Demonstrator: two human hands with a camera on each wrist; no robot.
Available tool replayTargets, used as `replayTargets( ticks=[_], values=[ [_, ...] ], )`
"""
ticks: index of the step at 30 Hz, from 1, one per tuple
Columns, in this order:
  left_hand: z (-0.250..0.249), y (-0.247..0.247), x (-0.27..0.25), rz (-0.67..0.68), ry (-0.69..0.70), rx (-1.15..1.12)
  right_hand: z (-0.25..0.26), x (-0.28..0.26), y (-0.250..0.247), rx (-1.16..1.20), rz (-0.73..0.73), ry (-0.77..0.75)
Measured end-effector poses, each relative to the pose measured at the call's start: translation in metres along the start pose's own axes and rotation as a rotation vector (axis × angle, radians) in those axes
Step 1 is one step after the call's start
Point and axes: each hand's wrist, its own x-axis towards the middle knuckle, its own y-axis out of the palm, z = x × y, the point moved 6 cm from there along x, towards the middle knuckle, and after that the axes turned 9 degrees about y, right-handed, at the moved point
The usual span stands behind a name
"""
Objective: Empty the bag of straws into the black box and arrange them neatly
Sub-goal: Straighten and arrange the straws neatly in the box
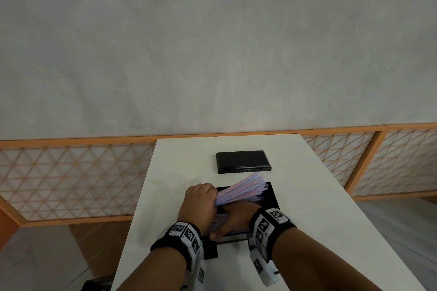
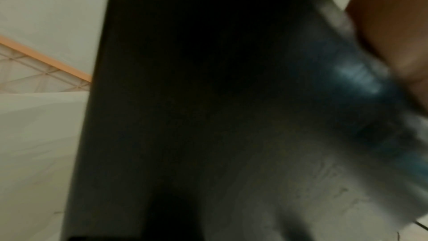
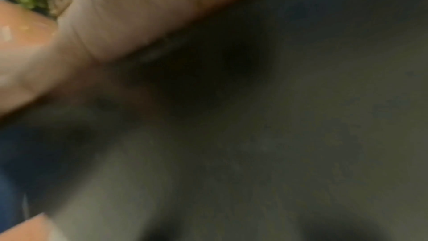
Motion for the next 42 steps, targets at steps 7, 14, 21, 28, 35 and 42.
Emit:
replayTargets(
  ticks=[7,14,21,28,35,42],
  values=[
    [0.0,0.001,0.003,0.053,0.034,0.086,0.004,-0.008,-0.005,-0.27,-0.404,-0.126],
    [0.006,0.014,0.01,0.285,0.024,0.195,-0.001,-0.024,-0.016,-0.355,-0.634,-0.167],
    [0.012,0.022,0.011,0.392,-0.013,0.198,0.01,-0.049,-0.022,-0.331,-1.1,-0.385],
    [0.018,0.014,0.009,0.458,-0.087,0.08,-0.023,-0.007,-0.019,-0.417,-0.649,0.11],
    [-0.001,-0.003,-0.003,0.197,0.04,0.038,-0.015,-0.005,-0.025,-0.385,-0.629,-0.027],
    [-0.004,0.014,-0.013,0.292,-0.01,0.016,-0.01,-0.014,-0.031,-0.342,-0.725,-0.066]
  ],
)
